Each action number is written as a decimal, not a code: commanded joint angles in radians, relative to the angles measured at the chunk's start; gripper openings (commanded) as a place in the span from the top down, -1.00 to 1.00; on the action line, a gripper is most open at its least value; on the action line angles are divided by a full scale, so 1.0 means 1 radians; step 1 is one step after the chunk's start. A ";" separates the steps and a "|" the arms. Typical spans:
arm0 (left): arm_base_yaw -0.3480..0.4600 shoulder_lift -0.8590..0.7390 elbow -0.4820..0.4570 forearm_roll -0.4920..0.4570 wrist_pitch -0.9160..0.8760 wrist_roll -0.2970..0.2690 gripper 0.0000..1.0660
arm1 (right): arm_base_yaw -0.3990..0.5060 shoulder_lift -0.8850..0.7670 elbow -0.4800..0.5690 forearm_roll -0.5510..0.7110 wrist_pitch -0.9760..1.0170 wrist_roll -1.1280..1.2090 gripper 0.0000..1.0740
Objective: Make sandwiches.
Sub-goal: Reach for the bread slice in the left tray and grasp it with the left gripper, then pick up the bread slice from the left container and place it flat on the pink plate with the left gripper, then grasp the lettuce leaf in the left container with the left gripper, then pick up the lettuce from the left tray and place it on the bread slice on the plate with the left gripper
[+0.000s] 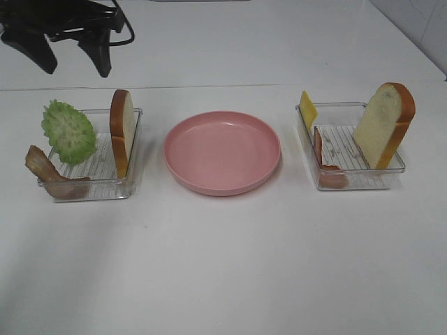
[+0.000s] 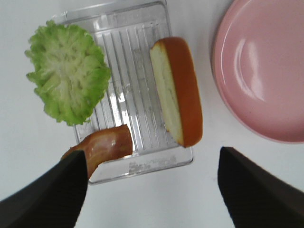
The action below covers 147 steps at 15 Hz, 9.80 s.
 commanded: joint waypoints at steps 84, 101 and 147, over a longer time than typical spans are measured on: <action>-0.053 0.413 -0.617 -0.125 0.074 0.106 -0.37 | 0.000 -0.011 0.005 0.007 -0.009 -0.009 -0.50; 0.225 0.271 -0.278 -0.052 0.073 0.103 -0.36 | 0.000 -0.011 0.005 0.007 -0.009 -0.009 -0.50; -0.032 0.460 -0.477 -0.763 -0.114 0.317 1.00 | 0.000 -0.011 0.005 0.007 -0.009 -0.009 -0.50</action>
